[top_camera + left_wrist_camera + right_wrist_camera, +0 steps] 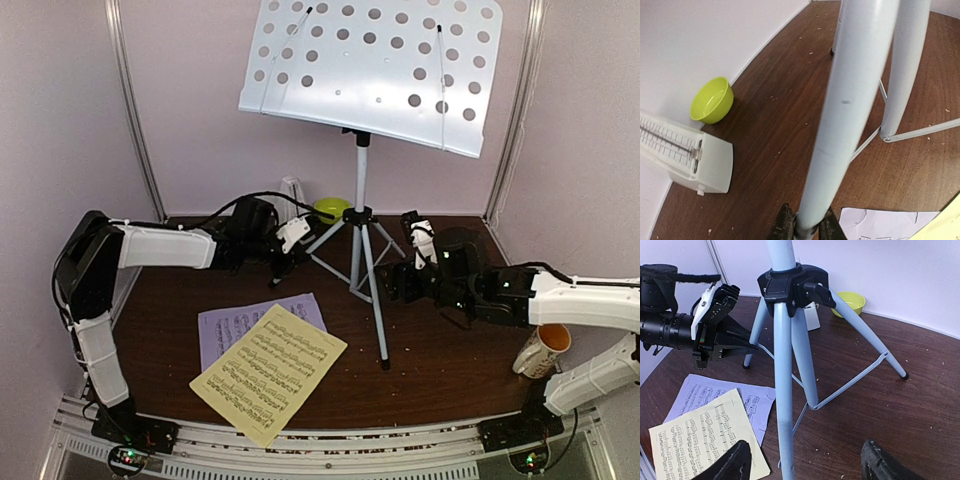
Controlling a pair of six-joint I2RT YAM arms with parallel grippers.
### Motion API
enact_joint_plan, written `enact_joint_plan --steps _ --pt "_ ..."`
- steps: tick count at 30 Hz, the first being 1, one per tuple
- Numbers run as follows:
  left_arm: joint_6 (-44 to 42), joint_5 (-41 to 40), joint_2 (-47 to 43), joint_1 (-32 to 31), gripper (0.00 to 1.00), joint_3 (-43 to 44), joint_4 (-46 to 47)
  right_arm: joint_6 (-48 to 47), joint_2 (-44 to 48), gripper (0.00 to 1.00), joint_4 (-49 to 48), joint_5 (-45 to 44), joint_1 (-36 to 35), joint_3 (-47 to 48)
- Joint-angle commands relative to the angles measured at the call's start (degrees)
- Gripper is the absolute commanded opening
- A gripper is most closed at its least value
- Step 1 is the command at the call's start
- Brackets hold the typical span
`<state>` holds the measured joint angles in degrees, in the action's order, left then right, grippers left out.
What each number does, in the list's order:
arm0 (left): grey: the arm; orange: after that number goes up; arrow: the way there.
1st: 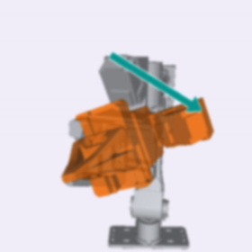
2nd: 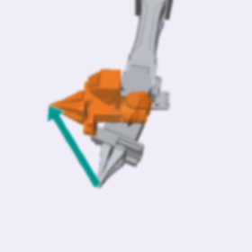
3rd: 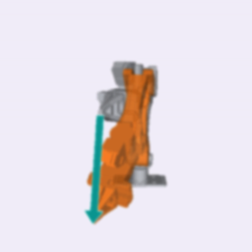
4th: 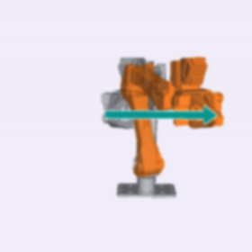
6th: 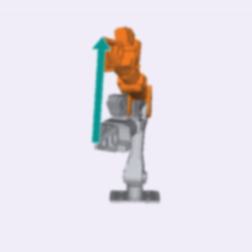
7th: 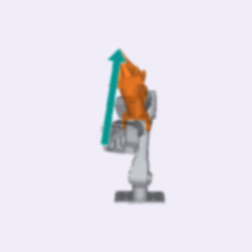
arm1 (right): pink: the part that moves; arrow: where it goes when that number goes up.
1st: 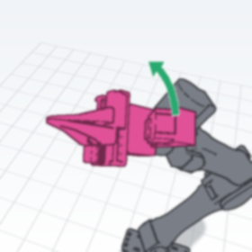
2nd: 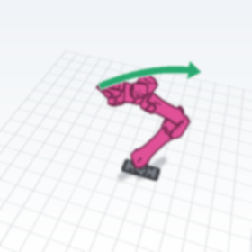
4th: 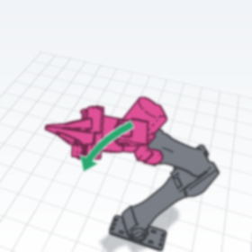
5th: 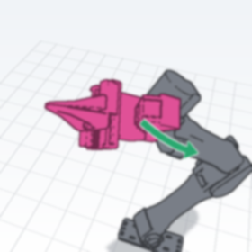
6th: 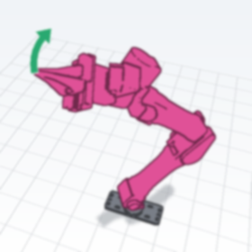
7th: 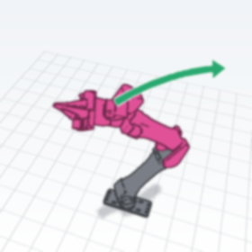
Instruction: Set up the instrument practice props
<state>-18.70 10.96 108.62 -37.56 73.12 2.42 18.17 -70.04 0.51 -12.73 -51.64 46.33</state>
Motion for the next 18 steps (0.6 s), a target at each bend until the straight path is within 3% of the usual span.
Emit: enact_joint_plan --steps 1,6,12,13,18 --pt "11.43 -8.95 -2.13 2.23 0.0 -6.34 -1.78 -0.17 -0.36 0.76 -1.98 1.85 0.22 1.66" --pt "16.47 -10.66 -4.73 2.17 0.0 -13.36 3.51 0.52 -0.91 0.75 -2.73 2.96 0.01 0.92" --pt "18.07 -11.74 -7.01 2.18 0.0 -14.06 1.75 0.59 -1.46 0.74 -2.72 4.02 -1.1 0.98" --pt "18.68 -12.36 -7.68 2.17 0.03 -14.21 1.26 0.56 -1.27 0.74 -2.77 4.11 -1.37 0.89" --pt "24.82 -16.85 -13.37 2.17 0.44 -18.4 0.31 -0.4 -0.27 0.73 -2.97 5.36 -2.59 0.03"
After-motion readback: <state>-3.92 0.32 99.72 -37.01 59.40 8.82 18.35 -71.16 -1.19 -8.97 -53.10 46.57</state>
